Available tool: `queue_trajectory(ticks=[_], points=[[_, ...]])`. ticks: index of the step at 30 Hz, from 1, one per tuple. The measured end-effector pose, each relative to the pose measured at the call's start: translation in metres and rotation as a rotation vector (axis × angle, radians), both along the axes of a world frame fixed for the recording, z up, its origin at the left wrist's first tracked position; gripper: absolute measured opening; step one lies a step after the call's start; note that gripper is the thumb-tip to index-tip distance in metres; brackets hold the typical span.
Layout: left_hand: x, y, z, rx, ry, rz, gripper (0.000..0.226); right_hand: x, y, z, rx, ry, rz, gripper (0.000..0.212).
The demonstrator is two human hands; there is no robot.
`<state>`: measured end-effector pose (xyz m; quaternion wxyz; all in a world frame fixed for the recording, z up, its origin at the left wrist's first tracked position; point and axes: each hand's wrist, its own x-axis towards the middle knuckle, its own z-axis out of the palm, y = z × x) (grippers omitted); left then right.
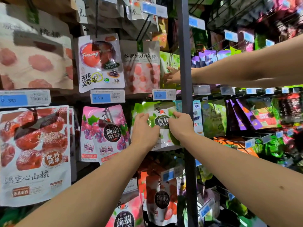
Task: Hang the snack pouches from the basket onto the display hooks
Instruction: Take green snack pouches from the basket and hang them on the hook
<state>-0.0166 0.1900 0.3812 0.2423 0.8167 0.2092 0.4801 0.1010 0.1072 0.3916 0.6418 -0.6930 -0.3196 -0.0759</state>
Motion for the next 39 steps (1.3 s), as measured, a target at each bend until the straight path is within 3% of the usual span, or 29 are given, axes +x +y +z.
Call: queue_trajectory(ticks=[6,10,13,16,19,24,26,31,35,39], points=[[0.004,0.005,-0.007,-0.010,-0.002,0.021,0.069,0.008,0.017,-0.005,-0.064,-0.068,0.029,0.063],[0.010,0.015,-0.021,-0.021,0.011,0.075,0.078,0.013,0.031,-0.020,-0.181,-0.146,0.049,0.055],[0.013,0.017,-0.026,-0.043,-0.008,0.108,0.077,0.014,0.035,-0.032,-0.154,-0.093,0.139,0.058],[0.015,0.020,-0.028,-0.041,0.030,0.131,0.075,0.015,0.029,-0.048,-0.102,-0.024,0.266,0.084],[0.019,0.030,-0.027,-0.168,0.067,0.131,0.091,0.027,0.026,-0.062,-0.119,0.072,0.351,0.099],[0.032,0.048,-0.027,-0.279,0.109,0.066,0.113,0.044,0.033,-0.063,-0.168,0.146,0.384,0.109],[0.037,0.055,-0.025,-0.330,0.097,0.034,0.118,0.047,0.037,-0.062,-0.185,0.157,0.387,0.101],[0.047,0.067,-0.026,-0.326,0.108,0.113,0.117,0.050,0.046,-0.057,-0.198,0.173,0.349,0.092],[0.055,0.076,-0.027,-0.335,0.120,0.163,0.115,0.059,0.064,-0.064,-0.211,0.165,0.293,0.119],[0.062,0.085,-0.029,-0.341,0.114,0.175,0.104,0.040,0.070,-0.063,-0.259,0.091,0.216,0.117]])
